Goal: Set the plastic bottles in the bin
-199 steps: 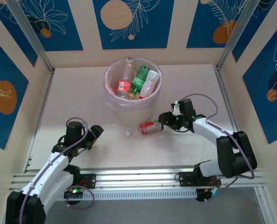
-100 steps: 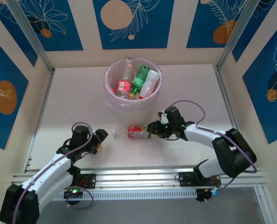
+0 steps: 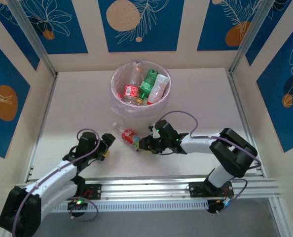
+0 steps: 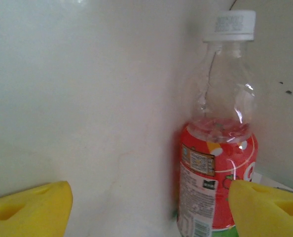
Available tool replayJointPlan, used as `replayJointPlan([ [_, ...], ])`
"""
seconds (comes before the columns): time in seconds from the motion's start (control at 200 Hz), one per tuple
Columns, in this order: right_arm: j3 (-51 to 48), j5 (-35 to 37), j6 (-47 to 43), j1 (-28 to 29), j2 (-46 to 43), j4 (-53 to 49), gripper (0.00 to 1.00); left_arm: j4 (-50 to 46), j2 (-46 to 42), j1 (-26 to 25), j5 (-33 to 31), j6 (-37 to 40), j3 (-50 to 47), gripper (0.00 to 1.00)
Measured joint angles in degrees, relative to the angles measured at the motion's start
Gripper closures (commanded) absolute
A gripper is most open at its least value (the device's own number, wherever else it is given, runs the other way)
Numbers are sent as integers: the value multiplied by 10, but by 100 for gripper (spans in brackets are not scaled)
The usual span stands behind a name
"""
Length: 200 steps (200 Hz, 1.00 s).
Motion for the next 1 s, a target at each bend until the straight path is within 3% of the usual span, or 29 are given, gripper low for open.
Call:
replayJointPlan([
  [0.245,7,0,0,-1,-15,-13,53,49,73,-21,-9,-15,12,11],
  [0.625,7,4,-34,-68,-73,-76,52,10,137,-55,-44,-12,69,0],
  [1.0,7,19,-39,-74,-34,-48,53,6,188,-104,-103,-3,104,4],
])
